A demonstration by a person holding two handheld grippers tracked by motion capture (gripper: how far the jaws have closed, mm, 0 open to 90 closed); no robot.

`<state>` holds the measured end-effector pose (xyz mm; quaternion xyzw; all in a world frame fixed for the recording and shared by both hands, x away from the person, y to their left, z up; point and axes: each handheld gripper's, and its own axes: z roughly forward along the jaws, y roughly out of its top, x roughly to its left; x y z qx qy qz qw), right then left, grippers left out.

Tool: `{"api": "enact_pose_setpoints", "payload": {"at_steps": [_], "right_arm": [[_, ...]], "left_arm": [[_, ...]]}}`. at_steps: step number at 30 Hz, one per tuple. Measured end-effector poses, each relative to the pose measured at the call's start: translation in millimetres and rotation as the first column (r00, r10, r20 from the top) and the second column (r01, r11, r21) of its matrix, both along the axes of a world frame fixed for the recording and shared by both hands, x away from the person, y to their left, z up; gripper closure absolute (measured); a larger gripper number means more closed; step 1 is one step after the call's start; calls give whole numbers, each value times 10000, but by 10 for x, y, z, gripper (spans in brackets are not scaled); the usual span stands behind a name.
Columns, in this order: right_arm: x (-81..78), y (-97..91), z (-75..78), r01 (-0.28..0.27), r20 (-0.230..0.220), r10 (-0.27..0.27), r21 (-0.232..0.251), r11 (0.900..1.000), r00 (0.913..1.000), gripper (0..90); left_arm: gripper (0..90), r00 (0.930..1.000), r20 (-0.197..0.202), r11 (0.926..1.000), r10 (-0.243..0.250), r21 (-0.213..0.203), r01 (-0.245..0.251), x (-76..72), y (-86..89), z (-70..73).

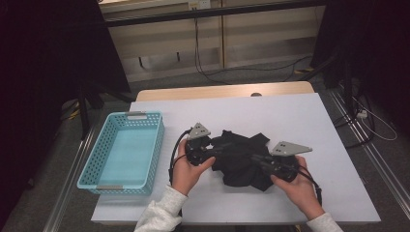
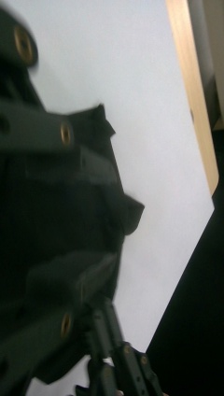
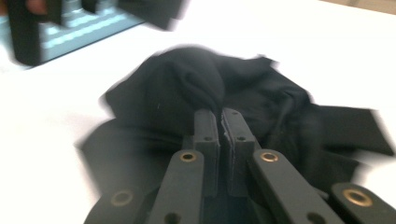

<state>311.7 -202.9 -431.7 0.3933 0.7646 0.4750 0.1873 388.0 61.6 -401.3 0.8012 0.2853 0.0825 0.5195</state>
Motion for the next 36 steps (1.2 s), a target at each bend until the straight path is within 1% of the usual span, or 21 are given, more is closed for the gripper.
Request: {"api": "enact_pose_setpoints", "payload": {"at_steps": [1, 2, 3, 5, 7, 8, 9, 11, 13, 15, 17, 18, 19, 21, 23, 25, 26, 27, 31, 34, 36], "right_arm": [[0, 0, 0, 0, 0, 0, 0, 10000, 10000, 858], [25, -154, -31, 399, -72, -399, -32, 9992, 9992, 857], [25, -154, -31, 399, -72, -399, -32, 9992, 9992, 857], [38, -286, -66, 756, -163, -759, -190, 9970, 9970, 857], [34, -442, -80, 1088, -239, -1094, -274, 9937, 9937, 856], [34, -442, -80, 1088, -239, -1094, -274, 9937, 9937, 854], [27, -515, -71, 1337, -227, -1349, -477, 9899, 9906, 842], [23, -541, -62, 1406, -209, -1419, -547, 9886, 9897, 818], [14, -562, -28, 1403, -141, -1408, -300, 9897, 9899, 744], [13, -529, 40, 1487, -4, -1488, -391, 9881, 9889, 626], [21, -469, 111, 1393, 92, -1391, -374, 9895, 9902, 589], [29, -432, 140, 1421, 167, -1416, -412, 9890, 9898, 536], [40, -393, 163, 1358, 255, -1345, -549, 9892, 9906, 519], [65, -308, 191, 1236, 315, -1220, -555, 9908, 9920, 482], [84, -238, 199, 1017, 365, -992, -737, 9921, 9944, 453], [90, -228, 186, 1002, 360, -978, -725, 9923, 9946, 447], [98, -222, 149, 1000, 277, -981, -761, 9921, 9948, 406], [98, -222, 149, 1000, 277, -981, -761, 9921, 9948, 406], [107, -220, 97, 1155, 142, -1147, -752, 9905, 9933, 315], [98, -181, 126, 1035, 127, -1029, -686, 9923, 9946, 267], [93, -140, 164, 908, 253, -894, -618, 9939, 9957, 255]], "left_arm": [[531, 9999, 49, 9999, 113, -24, -113, 7, 7, 3], [435, 9999, 63, 9999, 159, -6, -159, 16, 16, 5], [435, 9997, 76, 9997, 231, 18, -231, 24, 26, 7], [373, 9990, 170, 9991, 410, 112, -412, 48, 57, 2], [307, 9982, 87, 9982, 590, 128, -591, 80, 81, -10], [307, 9978, 27, 9977, 663, 140, -664, 96, 92, -18], [280, 9975, -53, 9972, 711, 249, -709, 120, 105, -43], [272, 9973, -88, 9969, 723, 320, -719, 126, 104, -55], [253, 9976, -92, 9965, 680, 495, -675, 133, 101, -73], [233, 9978, -115, 9958, 655, 653, -646, 142, 101, -87], [223, 9977, -174, 9956, 660, 681, -647, 150, 107, -99], [219, 9978, -163, 9956, 650, 683, -637, 153, 114, -104], [219, 9978, -176, 9952, 642, 745, -627, 157, 125, -109], [216, 9976, -210, 9946, 666, 817, -646, 167, 142, -119], [211, 9972, -231, 9945, 711, 781, -691, 183, 156, -128], [209, 9971, -268, 9945, 719, 788, -696, 194, 164, -139], [204, 9972, -272, 9944, 704, 809, -680, 202, 167, -145], [204, 9972, -286, 9943, 690, 835, -664, 208, 173, -149], [181, 9968, -324, 9942, 728, 819, -700, 220, 187, -161], [177, 9966, -321, 9937, 757, 847, -728, 209, 202, -165], [177, 9961, -309, 9926, 831, 909, -800, 202, 222, -164]]}}
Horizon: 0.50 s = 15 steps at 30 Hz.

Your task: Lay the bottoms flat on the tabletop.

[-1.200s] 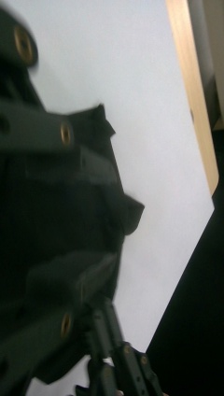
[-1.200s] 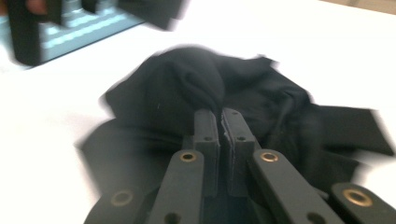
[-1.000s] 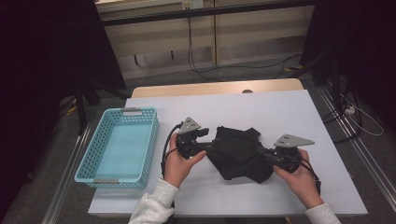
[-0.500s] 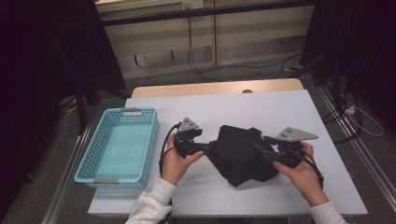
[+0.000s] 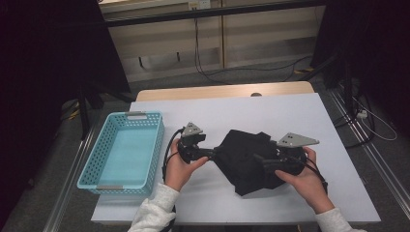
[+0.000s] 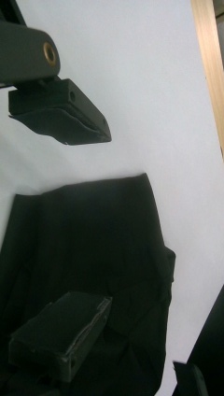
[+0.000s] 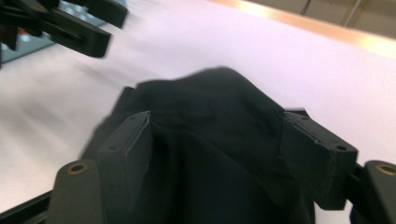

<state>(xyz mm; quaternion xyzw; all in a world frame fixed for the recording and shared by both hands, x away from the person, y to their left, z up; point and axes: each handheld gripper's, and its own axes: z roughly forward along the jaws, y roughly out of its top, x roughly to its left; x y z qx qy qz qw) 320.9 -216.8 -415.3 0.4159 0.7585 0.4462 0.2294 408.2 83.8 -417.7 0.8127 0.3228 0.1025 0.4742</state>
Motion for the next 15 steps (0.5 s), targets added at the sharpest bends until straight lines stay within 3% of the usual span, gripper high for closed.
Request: {"api": "enact_pose_setpoints", "payload": {"at_steps": [9, 11, 12, 13, 15], "right_arm": [[-75, 277, 66, -1098, 169, 1102, -223, 9937, 9938, 277], [-73, 346, 30, -1349, 80, 1353, -355, 9902, 9908, 314], [-61, 392, -48, -1529, -111, 1525, -547, 9867, 9882, 385], [-61, 392, -48, -1529, -111, 1525, -547, 9867, 9882, 385], [-51, 411, -134, -1735, -308, 1719, -631, 9828, 9846, 487]], "left_arm": [[173, 9999, 33, 9999, 111, -22, -111, -35, 34, 11], [173, 9998, -6, 9998, 179, -26, -179, -32, 45, 0], [173, 9998, -60, 9999, 166, -10, -166, -25, 51, -9], [174, 9998, -60, 9999, 166, -10, -166, -25, 51, -9], [174, 9999, -35, 9999, 165, 52, -165, -23, 48, -19]]}}
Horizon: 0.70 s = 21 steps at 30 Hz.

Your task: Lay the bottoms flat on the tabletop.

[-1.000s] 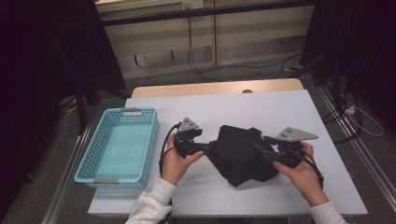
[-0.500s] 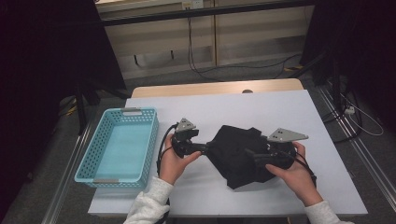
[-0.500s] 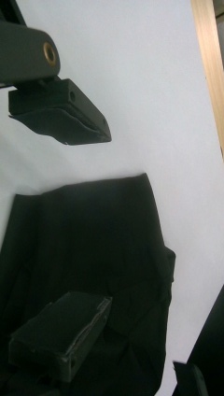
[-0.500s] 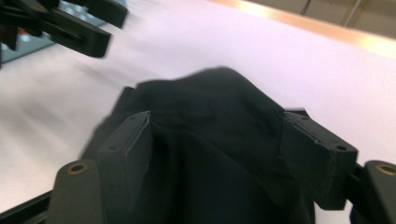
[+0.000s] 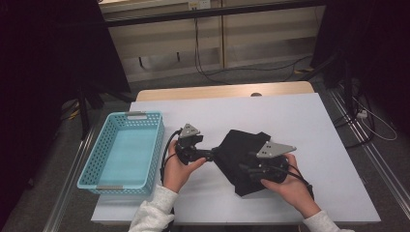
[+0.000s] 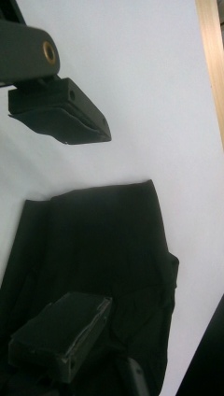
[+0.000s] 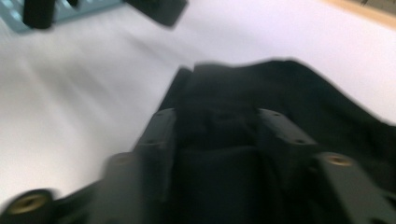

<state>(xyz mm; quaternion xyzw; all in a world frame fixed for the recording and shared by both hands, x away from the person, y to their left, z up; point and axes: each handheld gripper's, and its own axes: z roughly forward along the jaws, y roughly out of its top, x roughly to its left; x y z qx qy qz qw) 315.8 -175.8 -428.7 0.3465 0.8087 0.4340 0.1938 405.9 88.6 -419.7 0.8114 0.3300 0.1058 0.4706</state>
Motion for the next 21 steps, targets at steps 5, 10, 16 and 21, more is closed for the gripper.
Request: {"api": "enact_pose_setpoints", "payload": {"at_steps": [5, 10, 16, 21], "right_arm": [[19, -61, -91, 95, -194, -97, -95, 9999, 9998, 805], [25, -187, -26, 351, -72, -349, 285, 9990, 9994, 852], [-3, -608, 174, 1349, 354, -1396, 1123, 9845, 9896, 853], [21, -985, 43, 2367, -129, -2366, 925, 9672, 9715, 853]], "left_arm": [[174, 9999, -82, 10000, -64, 16, 64, -6, -19, -14], [173, 9999, -124, 10000, 35, 44, -34, 10, 1, -40], [173, 9995, -240, 9997, 196, 117, -193, 39, 41, -81], [173, 9990, -395, 9996, 189, 211, -181, 56, 16, -149]]}}
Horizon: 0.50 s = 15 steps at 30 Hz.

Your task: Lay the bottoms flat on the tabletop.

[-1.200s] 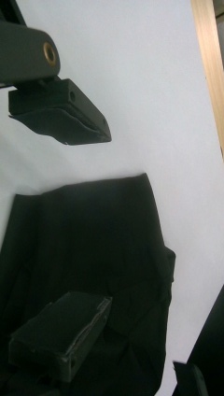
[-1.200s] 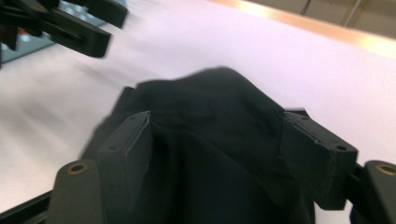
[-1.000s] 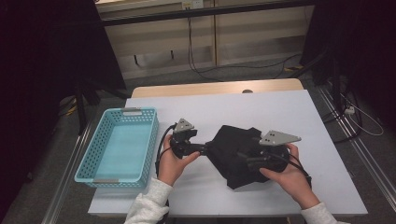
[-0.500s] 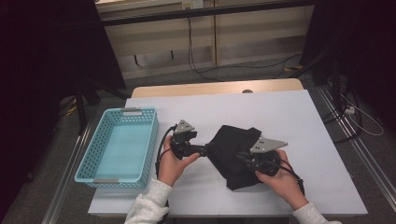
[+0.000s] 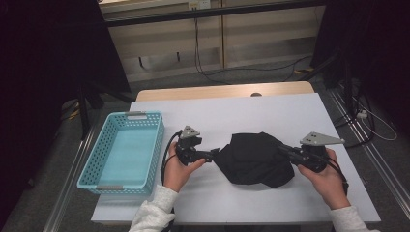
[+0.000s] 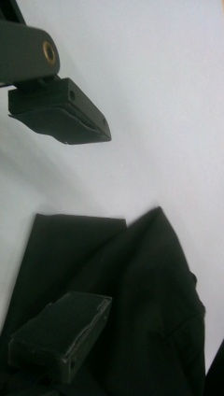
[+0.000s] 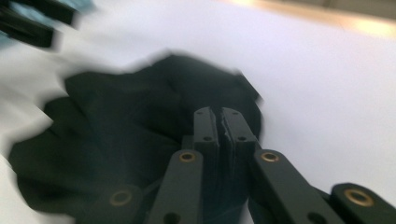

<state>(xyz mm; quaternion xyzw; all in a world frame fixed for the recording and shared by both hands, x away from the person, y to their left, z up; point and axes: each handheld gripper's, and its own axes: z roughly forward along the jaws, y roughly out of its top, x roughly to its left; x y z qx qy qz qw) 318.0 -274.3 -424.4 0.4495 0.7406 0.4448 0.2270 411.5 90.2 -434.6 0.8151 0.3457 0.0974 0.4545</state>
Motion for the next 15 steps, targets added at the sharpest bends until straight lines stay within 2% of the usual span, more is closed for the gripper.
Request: {"api": "enact_pose_setpoints", "payload": {"at_steps": [2, 4, 6, 7, 11, 13, 15], "right_arm": [[14, -94, -91, 345, -361, -362, -466, 9983, 9987, 840], [11, -129, -124, 363, -423, -388, -595, 9976, 9983, 754], [3, -93, -77, 417, -180, -433, -817, 9958, 9989, 635], [-6, -22, 0, 321, 60, -317, -889, 9955, 9995, 573], [-20, 127, 107, -65, 420, 100, -841, 9964, 9991, 505], [-28, 297, 192, -421, 701, 498, -1061, 9935, 9963, 465], [-27, 348, 216, -478, 799, 575, -1175, 9919, 9951, 441]], "left_arm": [[174, 10000, -21, 10000, -18, 83, 18, 10, -6, -20], [174, 10000, -81, 10000, -22, 84, 23, 16, -17, -33], [174, 9999, -104, 9999, -82, 100, 83, 18, -29, -42], [175, 9999, -129, 9999, -96, 89, 97, 14, -38, -48], [176, 9998, -149, 9998, -149, 129, 151, -2, -56, -58], [176, 9998, -106, 9997, -190, 149, 192, -10, -54, -52], [176, 9997, -122, 9997, -198, 124, 199, -21, -51, -48]]}}
